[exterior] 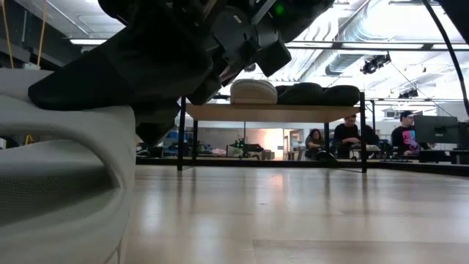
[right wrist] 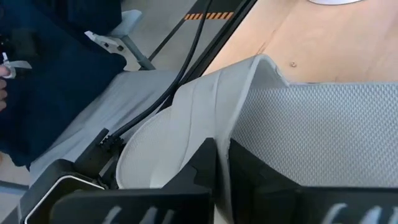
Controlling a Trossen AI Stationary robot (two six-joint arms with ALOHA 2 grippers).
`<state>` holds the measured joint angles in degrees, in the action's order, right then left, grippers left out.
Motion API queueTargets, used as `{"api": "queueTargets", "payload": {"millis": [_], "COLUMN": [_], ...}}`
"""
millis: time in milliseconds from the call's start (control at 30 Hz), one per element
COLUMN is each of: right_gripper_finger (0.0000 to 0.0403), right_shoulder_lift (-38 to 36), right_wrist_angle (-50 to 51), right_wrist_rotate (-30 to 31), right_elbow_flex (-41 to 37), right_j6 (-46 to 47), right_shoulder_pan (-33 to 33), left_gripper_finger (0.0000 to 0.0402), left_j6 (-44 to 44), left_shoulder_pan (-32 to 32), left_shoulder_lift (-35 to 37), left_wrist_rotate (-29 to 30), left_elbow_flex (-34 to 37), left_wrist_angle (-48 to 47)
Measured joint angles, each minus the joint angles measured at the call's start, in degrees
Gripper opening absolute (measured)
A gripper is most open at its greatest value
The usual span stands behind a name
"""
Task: Pick and place slides into the shelf
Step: Put the gray slide on the shelf
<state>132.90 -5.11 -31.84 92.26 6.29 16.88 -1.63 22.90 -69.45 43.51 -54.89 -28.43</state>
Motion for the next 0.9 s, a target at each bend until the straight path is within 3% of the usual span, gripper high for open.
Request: {"api": "queueTargets", "payload": {"millis": [467,900], "right_gripper_finger": [0.0001,0.0000], "right_shoulder_lift": [-0.22,-7.46], "right_wrist_angle": [1.18,13.03], "right_wrist_rotate": [1.69,14.84], "right_elbow_flex": [-0.06,-0.08], "right_j6": [2.35,-1.98], "right_shoulder_pan": [-1.11,0.05], "left_gripper_finger": [0.0156,0.0156], "left_j6": [0.02,0.04], "left_shoulder_pan": [0.00,0.00], "left_shoulder_lift": [0.00,-0.02], "left_wrist_rotate": [0.00,0.00], "left_elbow_flex": [0.00,0.00], "left_wrist_angle": [-0.02,-0.13]}}
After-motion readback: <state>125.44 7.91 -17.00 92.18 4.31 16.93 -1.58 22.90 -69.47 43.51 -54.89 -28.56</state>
